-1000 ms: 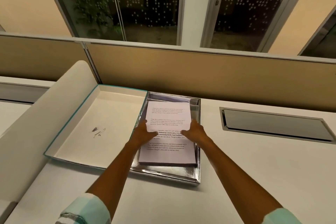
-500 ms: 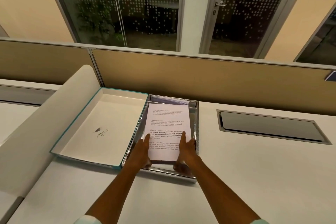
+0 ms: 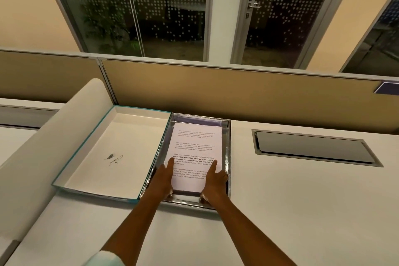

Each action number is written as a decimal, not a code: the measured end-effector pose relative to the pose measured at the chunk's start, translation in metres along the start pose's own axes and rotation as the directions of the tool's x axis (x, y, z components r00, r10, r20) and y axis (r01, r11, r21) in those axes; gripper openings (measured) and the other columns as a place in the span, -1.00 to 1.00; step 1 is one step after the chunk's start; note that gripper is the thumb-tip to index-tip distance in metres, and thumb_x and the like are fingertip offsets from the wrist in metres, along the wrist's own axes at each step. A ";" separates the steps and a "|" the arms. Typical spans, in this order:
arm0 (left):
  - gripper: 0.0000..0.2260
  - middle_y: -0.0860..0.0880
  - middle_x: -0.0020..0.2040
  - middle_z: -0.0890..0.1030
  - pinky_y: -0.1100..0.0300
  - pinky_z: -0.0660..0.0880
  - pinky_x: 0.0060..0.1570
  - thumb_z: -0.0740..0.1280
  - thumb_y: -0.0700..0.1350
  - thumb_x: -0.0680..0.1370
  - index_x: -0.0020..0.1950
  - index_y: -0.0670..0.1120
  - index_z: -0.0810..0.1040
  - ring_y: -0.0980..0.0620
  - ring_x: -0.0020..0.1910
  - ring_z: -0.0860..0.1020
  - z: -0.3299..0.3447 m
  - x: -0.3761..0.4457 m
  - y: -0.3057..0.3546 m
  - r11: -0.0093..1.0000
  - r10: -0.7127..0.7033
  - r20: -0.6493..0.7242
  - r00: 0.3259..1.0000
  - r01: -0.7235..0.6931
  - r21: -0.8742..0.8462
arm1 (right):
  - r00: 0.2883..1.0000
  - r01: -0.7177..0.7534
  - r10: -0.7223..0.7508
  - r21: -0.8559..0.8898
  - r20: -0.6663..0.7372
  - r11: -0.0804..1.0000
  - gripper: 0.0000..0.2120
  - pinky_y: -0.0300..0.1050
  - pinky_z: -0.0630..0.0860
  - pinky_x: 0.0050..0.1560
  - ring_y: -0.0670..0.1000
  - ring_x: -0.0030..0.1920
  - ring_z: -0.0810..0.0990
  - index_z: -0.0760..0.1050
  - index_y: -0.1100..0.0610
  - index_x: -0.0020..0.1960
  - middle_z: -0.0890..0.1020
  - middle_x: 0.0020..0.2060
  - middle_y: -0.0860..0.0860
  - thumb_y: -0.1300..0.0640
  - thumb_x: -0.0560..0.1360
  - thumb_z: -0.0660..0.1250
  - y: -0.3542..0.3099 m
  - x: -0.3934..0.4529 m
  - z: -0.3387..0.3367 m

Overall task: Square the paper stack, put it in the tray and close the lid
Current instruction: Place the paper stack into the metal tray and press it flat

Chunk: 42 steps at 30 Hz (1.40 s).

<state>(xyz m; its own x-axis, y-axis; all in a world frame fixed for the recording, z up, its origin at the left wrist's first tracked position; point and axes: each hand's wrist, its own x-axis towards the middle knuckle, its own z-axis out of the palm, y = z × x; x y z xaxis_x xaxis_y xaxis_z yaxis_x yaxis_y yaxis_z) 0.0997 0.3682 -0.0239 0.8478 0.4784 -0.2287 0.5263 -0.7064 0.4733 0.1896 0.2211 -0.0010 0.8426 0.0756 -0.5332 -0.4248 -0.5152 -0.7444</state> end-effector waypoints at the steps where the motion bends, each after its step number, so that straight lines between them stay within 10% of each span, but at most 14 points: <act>1: -0.07 -0.13 0.22 0.42 0.00 0.61 0.10 0.52 -0.28 0.30 0.49 0.02 0.02 -0.10 0.17 0.53 0.001 0.001 0.000 1.000 -0.014 -0.006 1.000 0.014 -0.003 | 1.000 -0.015 0.015 0.040 -0.020 0.999 -0.32 0.12 0.22 0.47 0.19 0.51 0.19 0.01 0.18 0.55 0.13 0.54 0.16 -0.24 0.60 -0.10 -0.001 0.000 0.001; 14: -0.11 -0.16 0.29 0.38 0.02 0.59 0.13 0.46 -0.21 0.40 0.54 -0.02 -0.06 -0.08 0.19 0.52 0.004 0.007 -0.008 1.000 -0.005 -0.016 1.000 0.005 0.020 | 0.999 0.015 -0.018 0.071 0.046 0.997 -0.32 0.18 0.54 0.22 0.13 0.31 0.40 0.04 0.09 0.45 0.27 0.37 0.06 -0.31 0.51 0.09 0.010 -0.004 0.004; 18: -0.17 0.01 0.18 0.44 -0.02 0.56 0.18 0.44 0.11 0.42 0.54 0.02 0.02 -0.11 0.24 0.51 0.001 0.007 -0.011 0.999 -0.036 -0.007 0.999 0.036 -0.009 | 0.998 0.028 -0.032 0.061 0.062 0.998 -0.35 0.04 0.54 0.15 0.11 0.31 0.38 0.05 0.09 0.44 0.27 0.35 0.05 -0.30 0.54 0.09 0.008 -0.004 0.001; 31: 0.03 -0.19 0.33 0.34 0.05 0.55 0.21 0.52 -0.17 0.36 0.55 -0.02 -0.18 -0.07 0.23 0.48 0.003 -0.005 -0.010 0.991 0.061 -0.021 0.998 -0.058 0.123 | 0.991 0.030 -0.043 0.099 0.130 0.995 -0.17 0.24 0.52 0.22 0.15 0.34 0.40 0.05 -0.01 0.46 0.30 0.40 0.05 -0.46 0.35 0.07 0.011 -0.001 0.001; 42: -0.10 -0.05 0.34 0.41 -0.04 0.52 0.24 0.54 -0.19 0.32 0.50 0.05 0.07 -0.05 0.31 0.46 -0.026 -0.036 -0.007 0.948 0.162 -0.054 0.985 -0.170 -0.267 | 0.987 0.039 -0.061 0.150 0.146 0.988 -0.42 0.12 0.55 0.15 0.15 0.32 0.45 0.03 -0.03 0.51 0.34 0.40 0.03 -0.23 0.59 0.08 0.017 -0.008 -0.003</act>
<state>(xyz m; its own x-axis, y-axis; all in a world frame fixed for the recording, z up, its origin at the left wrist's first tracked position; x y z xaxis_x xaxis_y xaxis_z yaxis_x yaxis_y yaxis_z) 0.0642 0.3690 0.0031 0.9169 0.3857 -0.1027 0.3375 -0.6120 0.7152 0.1768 0.2093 -0.0085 0.8097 0.2308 -0.5395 -0.4362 -0.3783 -0.8165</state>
